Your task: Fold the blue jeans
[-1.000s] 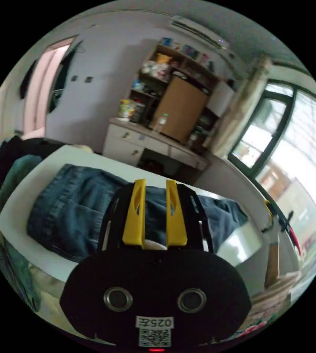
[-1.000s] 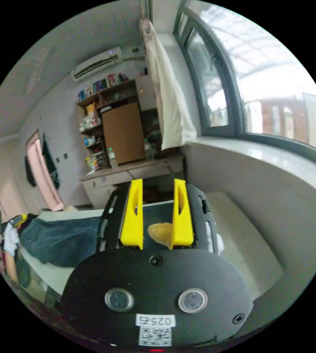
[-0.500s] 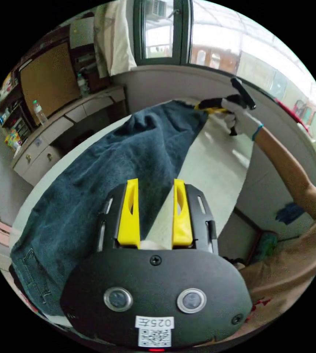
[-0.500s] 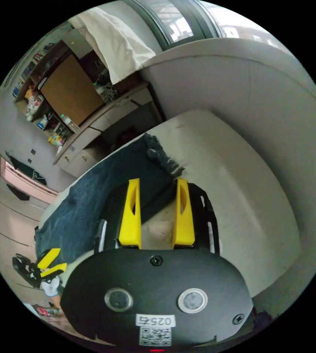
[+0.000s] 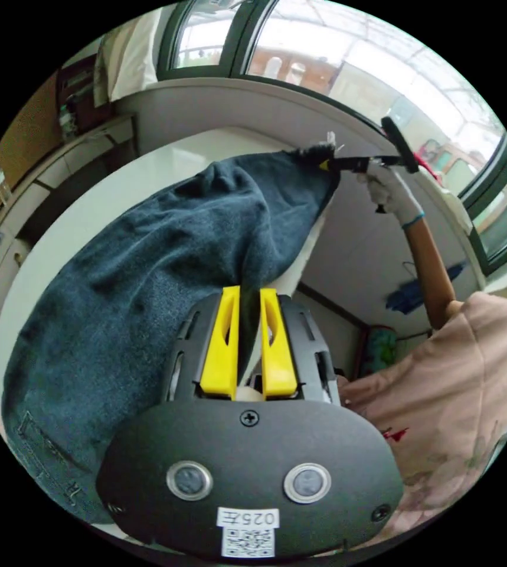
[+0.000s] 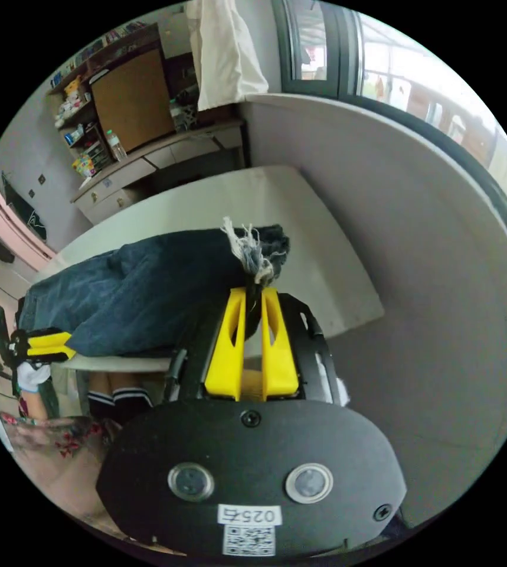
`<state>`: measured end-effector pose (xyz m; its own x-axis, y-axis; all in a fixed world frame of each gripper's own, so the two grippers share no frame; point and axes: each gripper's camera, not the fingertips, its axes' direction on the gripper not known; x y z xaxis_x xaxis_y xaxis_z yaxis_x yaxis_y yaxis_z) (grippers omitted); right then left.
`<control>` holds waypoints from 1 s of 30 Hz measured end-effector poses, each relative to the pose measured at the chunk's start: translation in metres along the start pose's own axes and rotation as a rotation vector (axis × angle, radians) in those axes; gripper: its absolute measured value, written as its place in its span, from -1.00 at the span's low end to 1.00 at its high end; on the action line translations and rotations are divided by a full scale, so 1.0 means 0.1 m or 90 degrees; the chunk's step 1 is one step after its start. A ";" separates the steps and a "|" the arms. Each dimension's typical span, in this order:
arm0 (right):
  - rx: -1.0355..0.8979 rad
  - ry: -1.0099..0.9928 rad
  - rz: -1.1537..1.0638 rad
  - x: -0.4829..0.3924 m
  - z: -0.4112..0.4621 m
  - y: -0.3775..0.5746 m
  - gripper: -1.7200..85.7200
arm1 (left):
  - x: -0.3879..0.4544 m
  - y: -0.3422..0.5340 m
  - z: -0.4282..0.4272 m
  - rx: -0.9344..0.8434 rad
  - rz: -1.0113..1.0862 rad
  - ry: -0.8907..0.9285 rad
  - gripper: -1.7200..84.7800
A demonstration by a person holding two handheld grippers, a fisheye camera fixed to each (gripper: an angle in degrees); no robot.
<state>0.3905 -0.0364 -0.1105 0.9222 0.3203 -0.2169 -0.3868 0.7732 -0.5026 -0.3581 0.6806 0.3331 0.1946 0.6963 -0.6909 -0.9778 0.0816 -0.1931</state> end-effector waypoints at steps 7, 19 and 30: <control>0.162 0.059 0.043 -0.43 -0.52 0.81 -0.66 | -0.26 1.04 -1.03 0.249 -0.060 0.031 -0.90; 0.277 -0.579 -0.548 -3.90 -0.56 0.34 -0.66 | -0.58 3.55 -2.65 0.505 -0.561 -0.505 -0.71; -0.092 -0.496 -0.862 -7.29 0.97 -0.54 -0.53 | -1.93 4.37 -2.65 0.476 -0.857 -0.236 -0.65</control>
<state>-0.2603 -0.2591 0.1559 0.3294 -0.3137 0.8906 0.7449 0.6659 -0.0410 -0.8024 0.3926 0.1973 0.9953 -0.0536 -0.0806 0.0497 0.9975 -0.0492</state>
